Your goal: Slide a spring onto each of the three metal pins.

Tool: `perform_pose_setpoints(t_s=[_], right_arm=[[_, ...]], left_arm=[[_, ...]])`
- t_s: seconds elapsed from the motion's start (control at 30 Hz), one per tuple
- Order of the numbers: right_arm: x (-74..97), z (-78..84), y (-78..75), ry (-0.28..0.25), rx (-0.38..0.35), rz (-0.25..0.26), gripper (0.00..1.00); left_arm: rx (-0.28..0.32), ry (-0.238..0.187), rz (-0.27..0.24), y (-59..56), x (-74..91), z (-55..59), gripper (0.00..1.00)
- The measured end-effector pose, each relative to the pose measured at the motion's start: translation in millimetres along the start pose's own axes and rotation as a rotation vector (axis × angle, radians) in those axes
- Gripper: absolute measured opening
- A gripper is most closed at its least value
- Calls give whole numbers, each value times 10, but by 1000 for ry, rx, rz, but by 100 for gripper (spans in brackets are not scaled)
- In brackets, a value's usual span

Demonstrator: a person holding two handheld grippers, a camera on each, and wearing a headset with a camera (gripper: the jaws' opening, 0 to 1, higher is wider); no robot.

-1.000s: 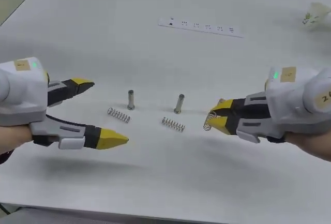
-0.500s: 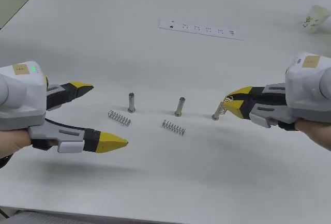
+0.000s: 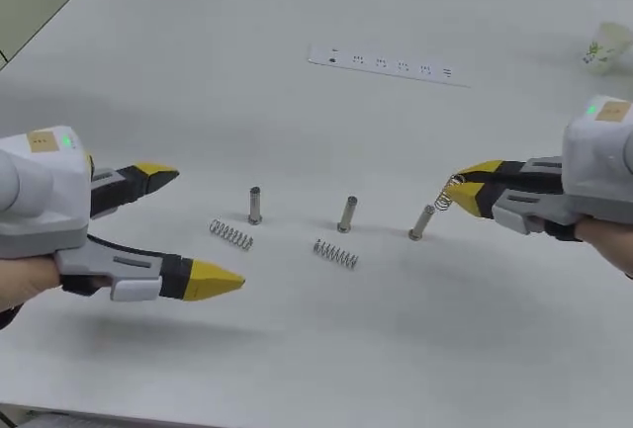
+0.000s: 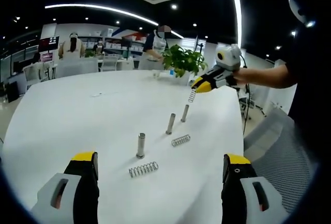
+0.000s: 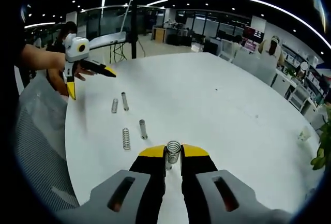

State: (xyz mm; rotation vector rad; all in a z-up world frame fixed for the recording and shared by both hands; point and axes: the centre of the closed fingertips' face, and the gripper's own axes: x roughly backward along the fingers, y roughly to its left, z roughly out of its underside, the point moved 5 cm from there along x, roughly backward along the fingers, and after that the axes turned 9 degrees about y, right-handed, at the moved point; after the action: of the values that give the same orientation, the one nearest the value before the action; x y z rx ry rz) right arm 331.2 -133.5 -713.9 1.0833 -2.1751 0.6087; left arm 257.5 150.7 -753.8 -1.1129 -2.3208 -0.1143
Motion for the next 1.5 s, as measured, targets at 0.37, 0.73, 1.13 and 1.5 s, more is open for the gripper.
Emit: perform_pose_setpoints(t_s=[0.37,0.73,1.13,1.5], right_arm=[[-50,3,-8,0,-28,-8,8],[-86,7,-2,-3,-55,-19,8],[-148,42,-6,16,-65,-26,8],[-227,129,-3,37,-71,-29,8]], left_arm=[[7,2,-6,8,12,30,98],[15,0,-5,12,17,42,98],[21,-5,-19,27,45,56,98],[26,0,-19,21,54,84,98]])
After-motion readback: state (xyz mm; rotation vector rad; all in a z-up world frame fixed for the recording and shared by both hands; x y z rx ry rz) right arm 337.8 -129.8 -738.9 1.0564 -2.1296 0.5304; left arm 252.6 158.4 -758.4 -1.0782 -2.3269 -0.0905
